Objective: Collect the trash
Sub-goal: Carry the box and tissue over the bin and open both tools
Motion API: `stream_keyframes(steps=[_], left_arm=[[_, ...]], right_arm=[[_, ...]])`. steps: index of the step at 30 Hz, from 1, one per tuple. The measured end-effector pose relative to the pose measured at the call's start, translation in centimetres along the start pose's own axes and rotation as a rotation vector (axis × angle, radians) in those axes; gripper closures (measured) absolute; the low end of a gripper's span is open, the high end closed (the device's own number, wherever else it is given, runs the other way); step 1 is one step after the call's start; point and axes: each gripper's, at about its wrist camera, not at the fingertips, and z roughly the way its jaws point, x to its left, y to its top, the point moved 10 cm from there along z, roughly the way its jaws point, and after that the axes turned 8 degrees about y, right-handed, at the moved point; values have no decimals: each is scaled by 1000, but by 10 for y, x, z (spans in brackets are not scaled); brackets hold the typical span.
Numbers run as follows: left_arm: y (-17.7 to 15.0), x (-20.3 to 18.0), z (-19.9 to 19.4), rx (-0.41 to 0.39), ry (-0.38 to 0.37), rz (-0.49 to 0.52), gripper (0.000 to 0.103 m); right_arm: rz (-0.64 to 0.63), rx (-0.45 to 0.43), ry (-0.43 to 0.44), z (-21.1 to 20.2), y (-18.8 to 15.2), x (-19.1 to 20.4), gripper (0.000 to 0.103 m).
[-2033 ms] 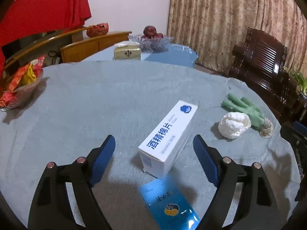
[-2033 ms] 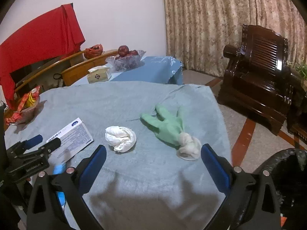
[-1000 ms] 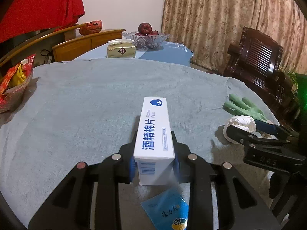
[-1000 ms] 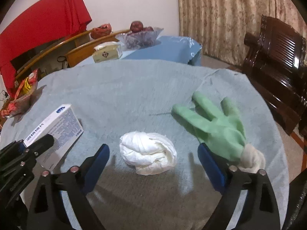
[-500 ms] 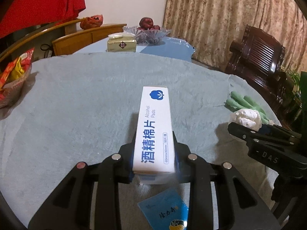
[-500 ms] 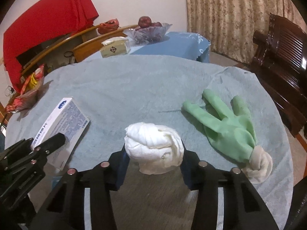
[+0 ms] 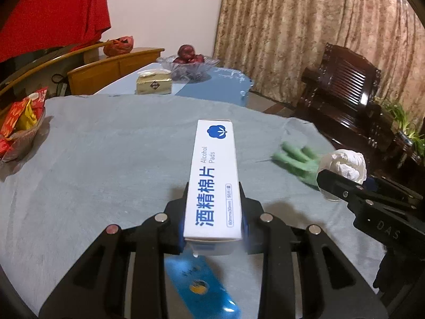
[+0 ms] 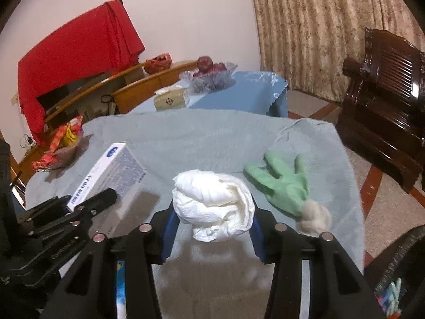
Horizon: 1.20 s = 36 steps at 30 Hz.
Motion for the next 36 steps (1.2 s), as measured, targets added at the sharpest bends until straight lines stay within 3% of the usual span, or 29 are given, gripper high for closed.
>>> stream_keyframes(steps=[17, 36], left_arm=[[-7, -90, -68, -38, -126, 69, 74], [-43, -228, -121, -46, -329, 196, 74]], right_arm=[[24, -100, -63, -116, -5, -30, 56], [113, -161, -269, -241, -52, -123, 56]])
